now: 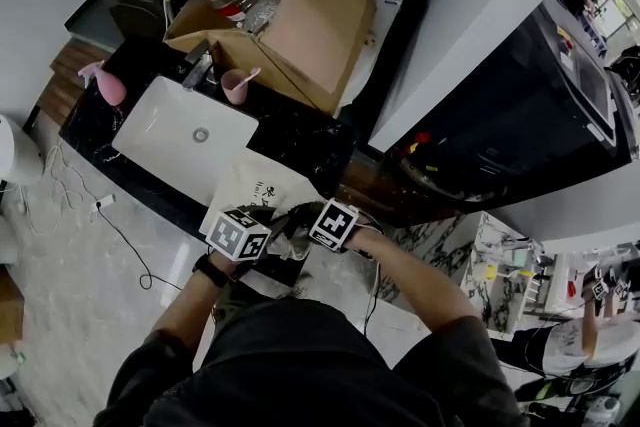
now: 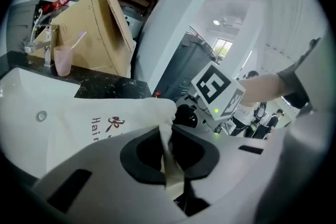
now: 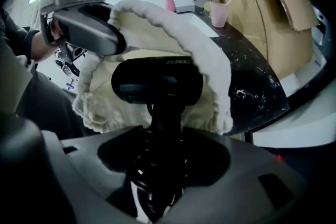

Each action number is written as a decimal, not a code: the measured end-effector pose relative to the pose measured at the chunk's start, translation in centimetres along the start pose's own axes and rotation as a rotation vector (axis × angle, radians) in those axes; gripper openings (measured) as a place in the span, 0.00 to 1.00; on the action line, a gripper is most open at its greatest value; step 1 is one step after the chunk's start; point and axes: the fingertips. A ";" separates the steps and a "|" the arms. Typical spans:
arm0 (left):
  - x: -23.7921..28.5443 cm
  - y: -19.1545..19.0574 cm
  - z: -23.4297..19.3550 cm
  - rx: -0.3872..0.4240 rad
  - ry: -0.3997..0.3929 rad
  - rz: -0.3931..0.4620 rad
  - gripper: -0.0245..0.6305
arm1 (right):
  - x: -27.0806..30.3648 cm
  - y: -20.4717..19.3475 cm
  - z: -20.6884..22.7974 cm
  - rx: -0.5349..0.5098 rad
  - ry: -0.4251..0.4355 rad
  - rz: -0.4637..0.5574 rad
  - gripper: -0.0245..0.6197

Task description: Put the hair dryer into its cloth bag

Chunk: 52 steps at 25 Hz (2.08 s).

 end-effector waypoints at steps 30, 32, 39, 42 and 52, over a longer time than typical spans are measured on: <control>-0.3 0.7 1.2 -0.121 -0.310 0.138 0.07 | -1.3 9.3 -0.3 0.520 0.689 0.469 0.42; -0.3 0.6 1.2 -0.130 -0.322 0.148 0.07 | -1.3 9.6 -0.4 0.552 0.717 0.496 0.42; -0.8 0.3 1.3 -0.180 -0.389 0.188 0.07 | -2.1 10.4 1.2 0.628 0.696 0.616 0.42; -0.9 0.5 1.4 -0.220 -0.438 0.225 0.07 | -2.0 10.8 1.7 0.672 0.683 0.652 0.42; -1.1 0.5 1.1 -0.265 -0.489 0.268 0.07 | -2.4 12.0 3.0 0.766 0.655 0.820 0.43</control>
Point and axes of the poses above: the fingertips, and each gripper's own axes: x forward along the fingers, z to its right, y out of its top, and after that the axes turned 13 degrees about -z, right-handed
